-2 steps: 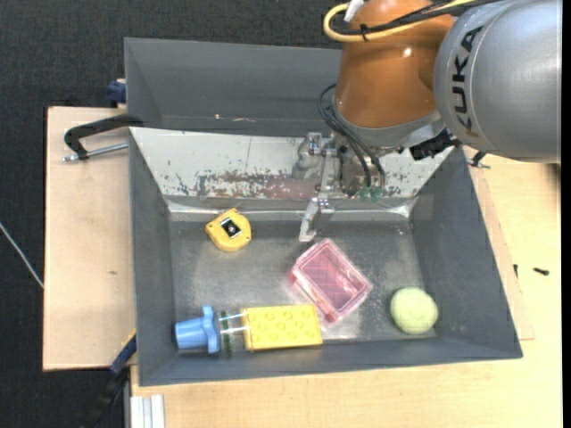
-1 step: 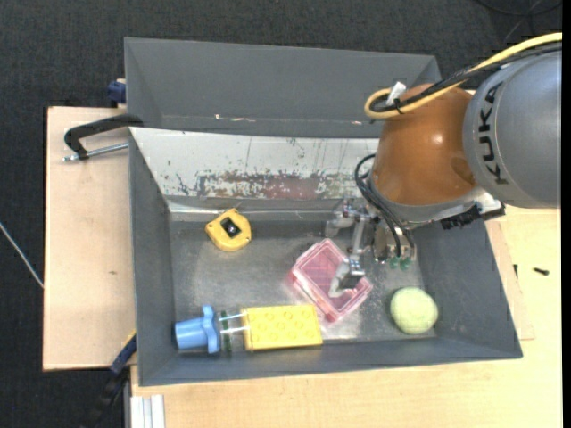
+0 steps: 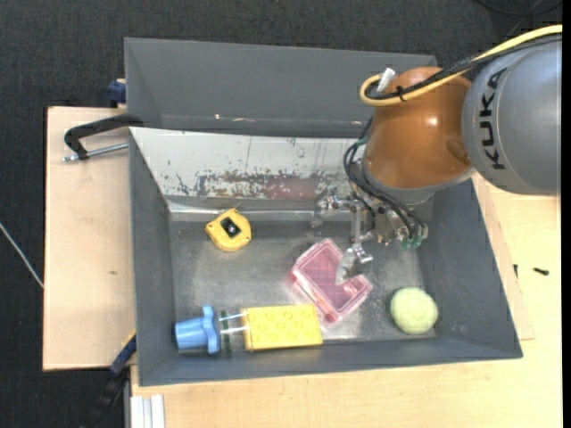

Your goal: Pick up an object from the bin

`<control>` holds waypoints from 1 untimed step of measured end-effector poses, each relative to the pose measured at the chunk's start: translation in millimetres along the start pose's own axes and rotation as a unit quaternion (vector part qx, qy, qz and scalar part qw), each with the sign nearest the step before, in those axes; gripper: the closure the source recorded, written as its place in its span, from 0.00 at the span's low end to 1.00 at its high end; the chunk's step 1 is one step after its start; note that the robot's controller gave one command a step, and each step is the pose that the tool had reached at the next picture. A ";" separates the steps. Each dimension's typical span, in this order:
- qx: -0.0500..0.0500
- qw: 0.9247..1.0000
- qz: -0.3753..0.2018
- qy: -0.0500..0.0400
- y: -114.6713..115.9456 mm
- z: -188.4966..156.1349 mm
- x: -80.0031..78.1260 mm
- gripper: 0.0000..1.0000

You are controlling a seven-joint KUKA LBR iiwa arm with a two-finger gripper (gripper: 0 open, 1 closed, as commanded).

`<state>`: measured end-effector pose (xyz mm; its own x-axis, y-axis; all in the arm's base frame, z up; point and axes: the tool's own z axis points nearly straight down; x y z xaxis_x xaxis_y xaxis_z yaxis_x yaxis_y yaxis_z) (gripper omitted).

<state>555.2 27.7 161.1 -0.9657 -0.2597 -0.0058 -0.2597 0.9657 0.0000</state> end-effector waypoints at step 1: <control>0.000 0.998 0.063 0.002 -19.4 1.2 47.4 0.00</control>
Offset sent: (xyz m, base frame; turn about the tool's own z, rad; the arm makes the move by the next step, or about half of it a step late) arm -0.0510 -0.0394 -0.0911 0.0996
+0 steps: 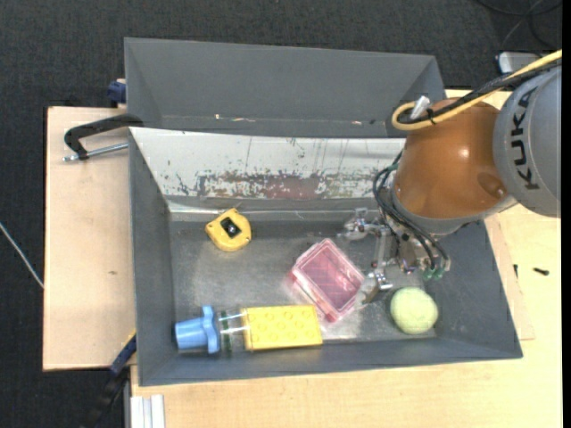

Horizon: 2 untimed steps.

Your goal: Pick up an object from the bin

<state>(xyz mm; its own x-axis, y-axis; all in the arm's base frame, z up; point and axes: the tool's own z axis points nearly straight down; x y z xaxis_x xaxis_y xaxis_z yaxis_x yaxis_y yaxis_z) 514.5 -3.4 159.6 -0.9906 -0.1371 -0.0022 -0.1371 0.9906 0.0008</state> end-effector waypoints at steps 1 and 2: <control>0.001 1.000 0.003 -0.010 -4.8 64.1 3.7 0.00; 0.000 1.000 -0.007 -0.006 -3.8 62.1 4.6 1.00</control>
Offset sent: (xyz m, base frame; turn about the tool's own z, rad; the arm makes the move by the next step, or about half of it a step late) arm -0.0213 0.0015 -0.0896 -0.1519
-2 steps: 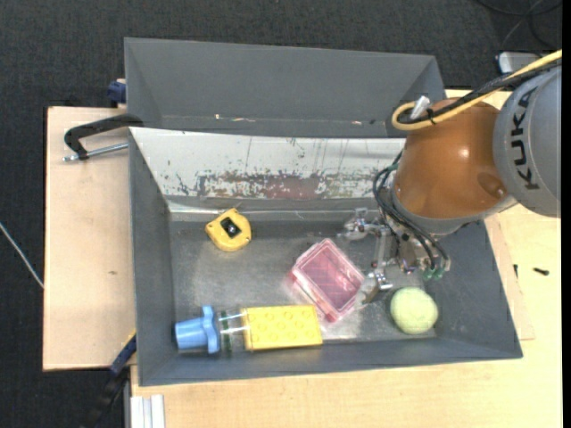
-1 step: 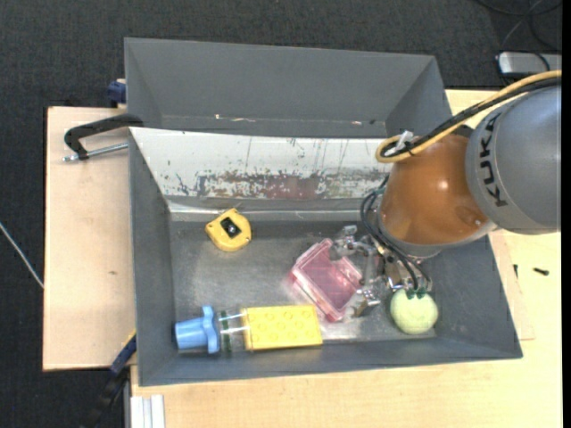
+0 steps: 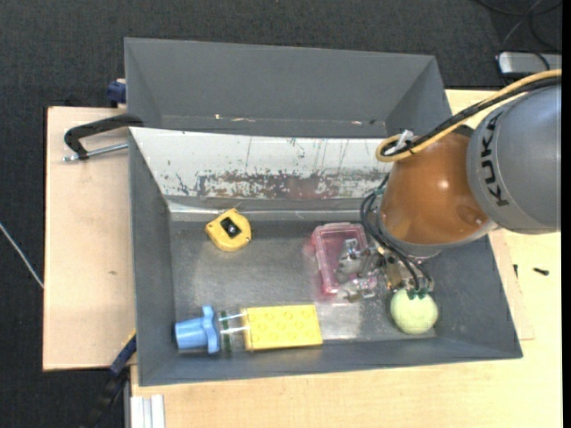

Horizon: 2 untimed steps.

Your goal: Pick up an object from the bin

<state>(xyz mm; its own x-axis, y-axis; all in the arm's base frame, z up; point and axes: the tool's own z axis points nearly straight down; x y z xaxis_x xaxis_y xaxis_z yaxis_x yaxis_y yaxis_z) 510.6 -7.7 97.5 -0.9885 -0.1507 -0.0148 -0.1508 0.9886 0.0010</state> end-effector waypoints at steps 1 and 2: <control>0.000 1.000 0.000 0.000 0.0 0.0 0.0 1.00; 0.000 1.000 0.000 0.001 0.1 -2.5 0.4 1.00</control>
Offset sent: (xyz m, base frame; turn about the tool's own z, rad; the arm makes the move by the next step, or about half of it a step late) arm 0.0000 0.0000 0.0260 0.0000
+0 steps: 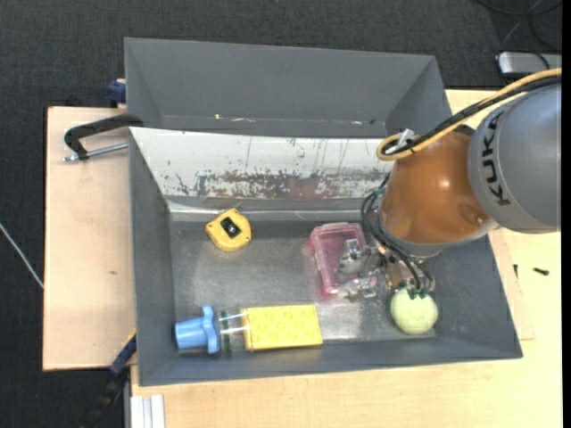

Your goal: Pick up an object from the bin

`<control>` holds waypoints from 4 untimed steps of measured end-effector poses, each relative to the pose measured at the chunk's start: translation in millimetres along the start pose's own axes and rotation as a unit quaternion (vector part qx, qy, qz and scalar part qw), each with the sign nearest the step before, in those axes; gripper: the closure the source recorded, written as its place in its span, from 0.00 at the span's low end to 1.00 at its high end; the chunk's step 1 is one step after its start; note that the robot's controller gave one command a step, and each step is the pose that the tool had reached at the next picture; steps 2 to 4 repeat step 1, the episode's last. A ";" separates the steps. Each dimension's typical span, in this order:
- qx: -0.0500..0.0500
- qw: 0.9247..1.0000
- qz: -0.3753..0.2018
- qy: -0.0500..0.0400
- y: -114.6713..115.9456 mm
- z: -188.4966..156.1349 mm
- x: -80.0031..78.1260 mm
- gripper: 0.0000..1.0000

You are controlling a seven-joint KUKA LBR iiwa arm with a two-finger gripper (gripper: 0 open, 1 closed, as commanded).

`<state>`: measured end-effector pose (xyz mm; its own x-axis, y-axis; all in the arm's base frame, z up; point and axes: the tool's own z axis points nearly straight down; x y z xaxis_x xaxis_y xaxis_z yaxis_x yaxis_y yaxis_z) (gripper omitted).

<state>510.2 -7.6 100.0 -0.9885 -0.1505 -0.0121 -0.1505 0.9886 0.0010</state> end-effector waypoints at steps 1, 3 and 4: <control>0.000 1.000 0.000 0.006 0.2 -13.0 2.2 1.00; 0.000 1.000 0.000 0.006 0.2 -13.0 2.2 1.00; 0.000 1.000 0.000 0.006 0.2 -13.0 2.2 1.00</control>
Offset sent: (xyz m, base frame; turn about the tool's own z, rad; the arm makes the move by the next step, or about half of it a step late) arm 0.0000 0.0000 0.0081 0.0000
